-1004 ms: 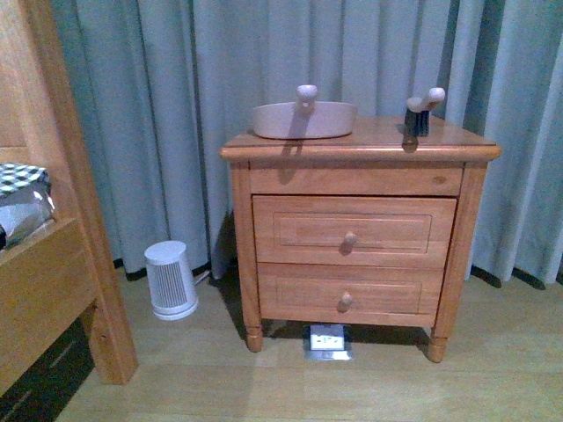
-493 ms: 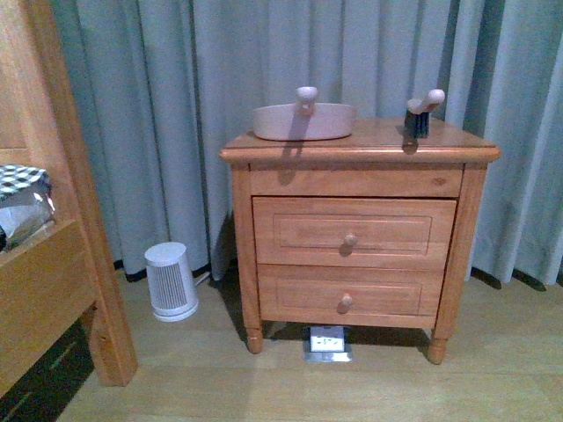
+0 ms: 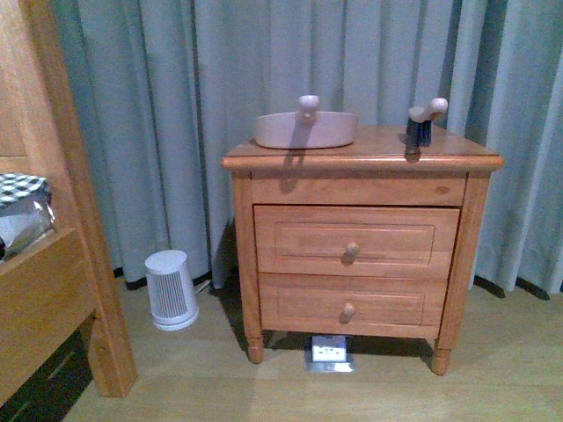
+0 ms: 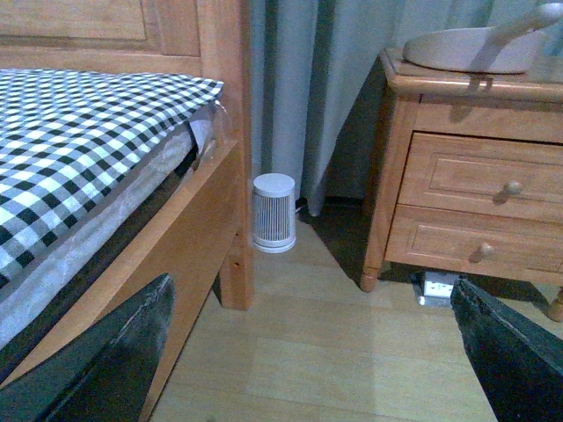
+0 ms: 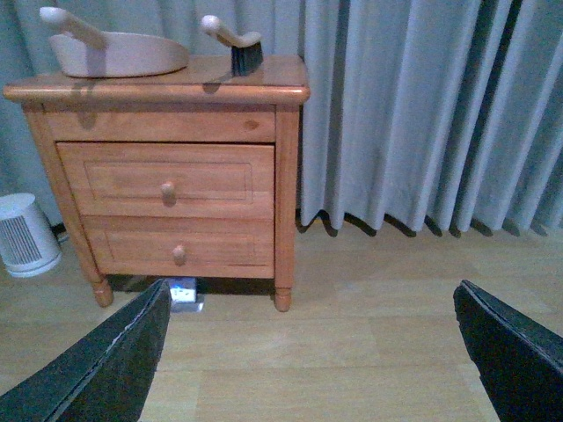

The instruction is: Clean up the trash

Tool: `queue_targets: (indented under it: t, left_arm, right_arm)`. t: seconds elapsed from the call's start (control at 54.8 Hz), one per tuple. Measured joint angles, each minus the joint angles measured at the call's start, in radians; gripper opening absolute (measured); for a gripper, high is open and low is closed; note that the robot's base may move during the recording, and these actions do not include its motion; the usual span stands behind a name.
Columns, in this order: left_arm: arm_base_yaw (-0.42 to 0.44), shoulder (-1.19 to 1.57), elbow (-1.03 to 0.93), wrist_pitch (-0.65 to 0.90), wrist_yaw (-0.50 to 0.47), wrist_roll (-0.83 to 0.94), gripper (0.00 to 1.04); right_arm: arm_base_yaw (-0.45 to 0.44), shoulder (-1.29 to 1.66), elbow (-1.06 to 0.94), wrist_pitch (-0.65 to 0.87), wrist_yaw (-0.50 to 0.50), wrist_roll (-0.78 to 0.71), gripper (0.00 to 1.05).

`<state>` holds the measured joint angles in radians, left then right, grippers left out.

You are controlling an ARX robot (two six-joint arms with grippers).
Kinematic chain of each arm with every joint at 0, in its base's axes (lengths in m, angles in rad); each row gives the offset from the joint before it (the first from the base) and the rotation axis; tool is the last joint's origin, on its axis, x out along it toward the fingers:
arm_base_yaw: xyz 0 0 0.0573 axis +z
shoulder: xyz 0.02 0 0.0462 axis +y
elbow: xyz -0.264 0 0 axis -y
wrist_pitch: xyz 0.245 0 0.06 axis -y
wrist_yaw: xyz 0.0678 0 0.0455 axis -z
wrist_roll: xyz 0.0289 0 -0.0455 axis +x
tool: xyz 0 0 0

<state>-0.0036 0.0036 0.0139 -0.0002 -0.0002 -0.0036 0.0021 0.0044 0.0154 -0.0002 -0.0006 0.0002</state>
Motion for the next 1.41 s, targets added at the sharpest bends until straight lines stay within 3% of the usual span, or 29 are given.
queue_targets:
  t: [1.405]
  left_arm:
    - [0.000, 0.000, 0.000, 0.000, 0.000, 0.000, 0.97]
  right_arm:
    - [0.000, 0.000, 0.000, 0.000, 0.000, 0.000, 0.97]
